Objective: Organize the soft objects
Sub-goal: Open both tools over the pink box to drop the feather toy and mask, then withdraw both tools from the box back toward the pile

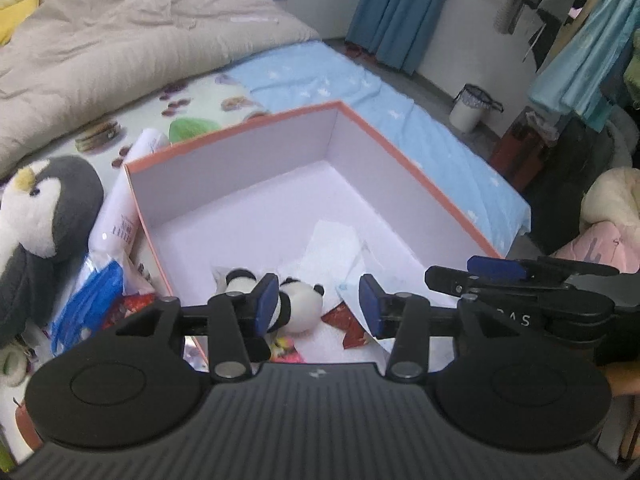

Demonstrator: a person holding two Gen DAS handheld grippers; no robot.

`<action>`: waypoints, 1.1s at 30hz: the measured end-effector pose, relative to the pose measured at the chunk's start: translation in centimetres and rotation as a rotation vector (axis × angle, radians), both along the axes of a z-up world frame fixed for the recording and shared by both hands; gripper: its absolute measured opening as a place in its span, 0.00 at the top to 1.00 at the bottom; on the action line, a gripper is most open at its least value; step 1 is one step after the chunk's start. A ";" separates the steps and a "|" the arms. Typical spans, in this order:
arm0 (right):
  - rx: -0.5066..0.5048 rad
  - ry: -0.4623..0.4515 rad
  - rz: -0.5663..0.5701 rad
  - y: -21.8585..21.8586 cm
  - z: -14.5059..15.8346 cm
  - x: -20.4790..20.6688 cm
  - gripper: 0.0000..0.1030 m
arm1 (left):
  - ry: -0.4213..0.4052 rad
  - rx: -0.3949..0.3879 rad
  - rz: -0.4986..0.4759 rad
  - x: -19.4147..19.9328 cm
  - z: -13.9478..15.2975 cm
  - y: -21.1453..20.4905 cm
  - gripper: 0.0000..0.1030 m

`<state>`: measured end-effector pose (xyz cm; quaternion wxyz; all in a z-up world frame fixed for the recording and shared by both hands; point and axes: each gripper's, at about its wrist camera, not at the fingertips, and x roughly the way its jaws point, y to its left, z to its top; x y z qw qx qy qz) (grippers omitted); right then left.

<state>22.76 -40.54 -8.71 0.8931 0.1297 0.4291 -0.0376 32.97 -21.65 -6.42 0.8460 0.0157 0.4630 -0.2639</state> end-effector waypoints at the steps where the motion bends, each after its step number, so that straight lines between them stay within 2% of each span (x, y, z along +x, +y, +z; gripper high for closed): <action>1: -0.002 -0.013 0.000 0.0 0.3 -0.2 0.46 | -0.016 0.000 -0.001 -0.3 0.5 0.1 0.51; 7: -0.019 -0.117 0.008 1.1 3.0 -2.1 0.46 | -0.146 0.006 0.004 -2.9 3.5 2.0 0.51; 11: -0.025 -0.195 0.026 2.5 5.1 -3.7 0.46 | -0.180 -0.047 0.033 -4.5 5.3 4.3 0.51; 18: -0.056 -0.300 0.095 6.1 7.5 -6.2 0.46 | -0.239 -0.091 0.088 -7.6 7.5 8.8 0.51; 26: -0.056 -0.353 0.189 10.6 7.8 -8.9 0.46 | -0.292 -0.091 0.158 -12.5 7.4 13.4 0.51; 29: -0.059 -0.379 0.200 12.1 7.8 -10.3 0.46 | -0.268 -0.129 0.196 -14.3 6.7 15.5 0.51; 33: -0.058 -0.387 0.229 14.0 7.4 -11.7 0.46 | -0.268 -0.129 0.247 -16.6 6.0 17.8 0.51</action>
